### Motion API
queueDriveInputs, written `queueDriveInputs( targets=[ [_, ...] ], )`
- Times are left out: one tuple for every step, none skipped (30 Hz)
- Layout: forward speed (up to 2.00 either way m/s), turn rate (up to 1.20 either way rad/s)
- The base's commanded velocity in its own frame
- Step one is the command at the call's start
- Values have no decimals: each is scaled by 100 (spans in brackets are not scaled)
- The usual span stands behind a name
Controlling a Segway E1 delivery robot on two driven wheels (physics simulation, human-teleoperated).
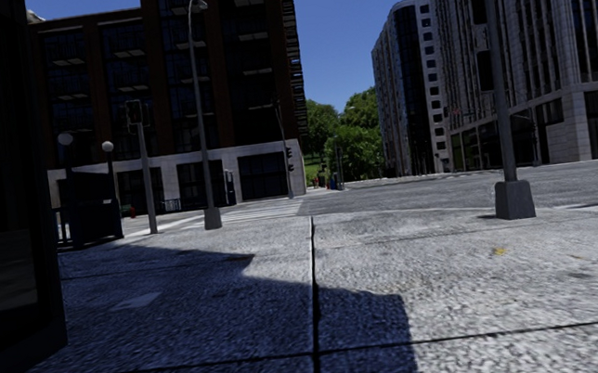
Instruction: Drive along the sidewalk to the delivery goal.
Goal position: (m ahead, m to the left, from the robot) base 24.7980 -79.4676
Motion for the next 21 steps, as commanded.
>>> queueDriveInputs(
  targets=[
    [193, 73],
    [193, 79],
    [193, 79],
    [193, 34],
    [193, 16],
    [193, 4],
    [193, 4],
    [193, 0],
    [193, 0],
    [193, 0],
    [193, 0],
    [193, 0],
    [193, 0],
    [193, 0],
    [193, 0],
    [193, 0],
    [193, 0],
    [193, 0],
    [193, 0],
    [193, 0],
    [193, 0]
  ],
)
